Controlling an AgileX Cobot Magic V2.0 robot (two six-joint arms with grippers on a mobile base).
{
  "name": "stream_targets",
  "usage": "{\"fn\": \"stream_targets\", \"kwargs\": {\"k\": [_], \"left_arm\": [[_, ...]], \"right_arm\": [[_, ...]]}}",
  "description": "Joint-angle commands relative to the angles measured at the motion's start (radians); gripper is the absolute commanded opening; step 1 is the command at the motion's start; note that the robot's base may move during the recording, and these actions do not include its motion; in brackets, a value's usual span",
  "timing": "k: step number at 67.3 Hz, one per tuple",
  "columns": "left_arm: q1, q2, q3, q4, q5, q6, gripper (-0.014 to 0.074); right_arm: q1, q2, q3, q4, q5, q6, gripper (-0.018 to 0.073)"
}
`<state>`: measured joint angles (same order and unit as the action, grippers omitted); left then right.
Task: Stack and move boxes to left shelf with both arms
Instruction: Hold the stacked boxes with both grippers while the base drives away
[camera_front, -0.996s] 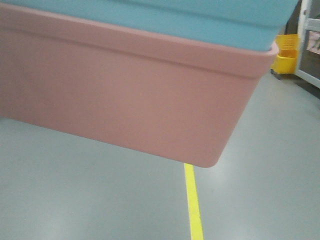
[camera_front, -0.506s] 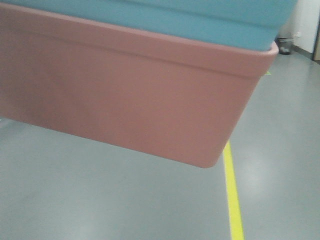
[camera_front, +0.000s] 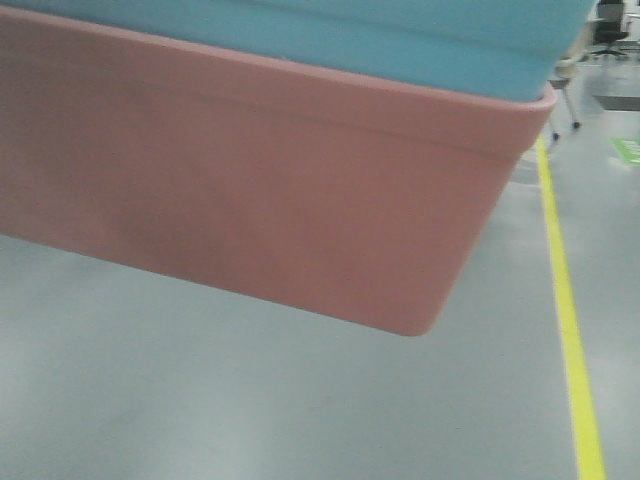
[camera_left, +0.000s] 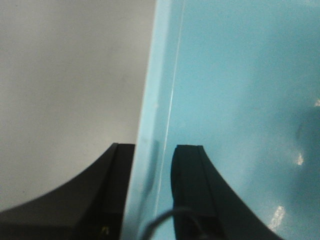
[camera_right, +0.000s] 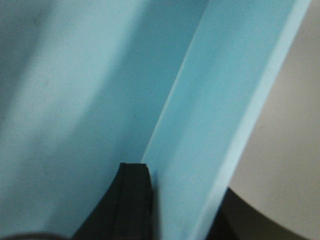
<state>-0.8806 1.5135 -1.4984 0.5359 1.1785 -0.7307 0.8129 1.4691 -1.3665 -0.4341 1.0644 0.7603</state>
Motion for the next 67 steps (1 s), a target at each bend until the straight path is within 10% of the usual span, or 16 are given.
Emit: {"fn": "stream_targets", "kwargs": {"k": [1, 67], "left_arm": [[-0.056, -0.038, -0.05, -0.158, -0.256, 0.044, -0.0012], [-0.056, 0.002, -0.05, -0.164, -0.257, 0.044, -0.0012]], "right_arm": [[0.032, -0.029, -0.054, 0.007, -0.306, -0.036, 0.0028], [0.031, -0.029, -0.054, 0.004, -0.173, -0.036, 0.0028]]}}
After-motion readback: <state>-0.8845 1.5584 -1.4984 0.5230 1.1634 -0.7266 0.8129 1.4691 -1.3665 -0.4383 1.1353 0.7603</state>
